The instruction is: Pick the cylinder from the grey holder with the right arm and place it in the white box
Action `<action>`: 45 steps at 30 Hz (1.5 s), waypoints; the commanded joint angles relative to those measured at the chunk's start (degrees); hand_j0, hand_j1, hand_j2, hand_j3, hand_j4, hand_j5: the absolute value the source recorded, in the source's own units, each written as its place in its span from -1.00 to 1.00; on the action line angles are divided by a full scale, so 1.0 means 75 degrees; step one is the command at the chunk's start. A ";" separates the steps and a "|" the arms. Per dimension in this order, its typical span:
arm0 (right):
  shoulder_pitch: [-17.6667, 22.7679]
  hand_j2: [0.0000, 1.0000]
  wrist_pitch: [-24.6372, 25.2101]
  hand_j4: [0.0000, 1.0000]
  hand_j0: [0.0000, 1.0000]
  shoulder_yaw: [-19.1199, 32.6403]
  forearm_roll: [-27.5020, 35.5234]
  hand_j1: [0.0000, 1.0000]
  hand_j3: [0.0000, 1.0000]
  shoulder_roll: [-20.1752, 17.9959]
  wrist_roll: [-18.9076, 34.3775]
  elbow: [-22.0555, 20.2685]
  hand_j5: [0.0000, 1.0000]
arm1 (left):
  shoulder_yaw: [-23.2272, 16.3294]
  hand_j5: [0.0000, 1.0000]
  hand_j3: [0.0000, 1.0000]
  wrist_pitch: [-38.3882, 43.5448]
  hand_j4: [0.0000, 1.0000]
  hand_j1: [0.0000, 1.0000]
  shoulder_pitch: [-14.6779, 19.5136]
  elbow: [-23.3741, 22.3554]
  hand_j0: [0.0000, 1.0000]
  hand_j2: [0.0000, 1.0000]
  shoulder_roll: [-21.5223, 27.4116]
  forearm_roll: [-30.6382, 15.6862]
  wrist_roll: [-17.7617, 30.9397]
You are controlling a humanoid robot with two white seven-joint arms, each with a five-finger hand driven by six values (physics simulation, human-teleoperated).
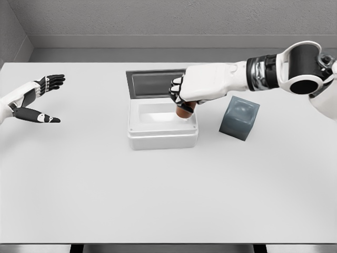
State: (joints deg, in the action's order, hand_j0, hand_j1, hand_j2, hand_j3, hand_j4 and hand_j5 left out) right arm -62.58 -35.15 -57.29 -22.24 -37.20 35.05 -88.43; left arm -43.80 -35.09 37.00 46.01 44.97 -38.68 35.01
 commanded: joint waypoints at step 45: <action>-0.0211 -0.31 0.0021 -0.31 -0.31 -0.0271 -0.0046 -0.31 -0.31 0.0483 -0.0007 0.0858 -0.31 | 0.0051 1.00 1.00 0.0012 1.00 1.00 0.0012 -0.0018 1.00 1.00 0.0086 -0.0104 -0.0001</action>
State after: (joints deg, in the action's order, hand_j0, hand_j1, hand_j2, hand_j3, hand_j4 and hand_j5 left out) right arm -64.16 -35.15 -59.39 -22.82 -33.64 35.05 -81.94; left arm -43.54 -35.09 37.09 45.85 45.52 -39.04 35.01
